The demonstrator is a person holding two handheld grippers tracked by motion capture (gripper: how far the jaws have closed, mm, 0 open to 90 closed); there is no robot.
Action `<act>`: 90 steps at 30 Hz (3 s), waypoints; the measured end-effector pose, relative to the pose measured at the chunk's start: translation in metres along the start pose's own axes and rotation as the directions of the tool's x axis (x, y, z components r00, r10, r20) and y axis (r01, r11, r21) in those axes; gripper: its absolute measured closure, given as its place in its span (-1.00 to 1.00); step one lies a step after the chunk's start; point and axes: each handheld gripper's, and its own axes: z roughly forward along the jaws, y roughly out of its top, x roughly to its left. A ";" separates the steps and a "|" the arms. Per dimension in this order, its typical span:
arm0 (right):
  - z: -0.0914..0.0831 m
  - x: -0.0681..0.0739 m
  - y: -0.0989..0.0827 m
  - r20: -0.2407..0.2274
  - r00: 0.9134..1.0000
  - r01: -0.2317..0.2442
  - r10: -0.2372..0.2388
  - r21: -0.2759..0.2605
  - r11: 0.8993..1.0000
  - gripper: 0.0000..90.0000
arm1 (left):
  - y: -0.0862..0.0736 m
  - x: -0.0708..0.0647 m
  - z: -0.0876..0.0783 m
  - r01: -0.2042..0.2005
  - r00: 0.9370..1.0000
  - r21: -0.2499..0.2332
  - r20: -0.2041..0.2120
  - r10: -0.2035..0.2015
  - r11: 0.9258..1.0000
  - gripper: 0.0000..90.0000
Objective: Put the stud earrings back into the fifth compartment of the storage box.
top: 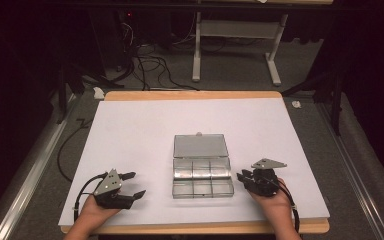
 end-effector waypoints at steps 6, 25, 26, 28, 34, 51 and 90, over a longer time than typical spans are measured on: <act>0.010 0.008 0.002 0.012 0.999 0.046 -0.046 0.050 0.998 0.90 | 0.000 0.000 0.001 0.000 1.000 0.005 -0.001 0.000 1.000 -0.40; -0.018 -0.016 -0.010 0.047 0.999 -0.027 0.027 0.002 1.000 0.78 | 0.000 0.000 0.001 -0.001 1.000 0.004 0.005 0.001 1.000 -0.40; -0.021 -0.017 -0.009 0.054 0.998 -0.038 0.039 -0.010 0.999 0.73 | 0.000 0.000 0.001 0.000 1.000 0.004 0.006 0.000 1.000 -0.40; -0.025 -0.022 -0.010 0.078 0.995 -0.056 0.058 -0.025 0.998 0.69 | 0.000 0.000 0.001 0.001 1.000 0.005 0.008 -0.001 1.000 -0.40; -0.028 -0.033 -0.014 0.115 0.987 -0.110 0.114 -0.040 0.993 0.50 | 0.000 0.001 0.001 -0.001 1.000 0.006 0.009 0.001 1.000 -0.40; -0.026 -0.041 -0.003 0.154 0.979 -0.135 0.130 0.026 0.990 0.13 | 0.000 0.001 0.001 -0.002 1.000 0.004 0.025 0.001 1.000 -0.40; -0.031 -0.030 0.015 0.119 0.993 -0.056 0.012 0.371 0.927 -0.02 | 0.000 0.001 0.001 -0.003 1.000 0.005 0.026 0.002 1.000 -0.40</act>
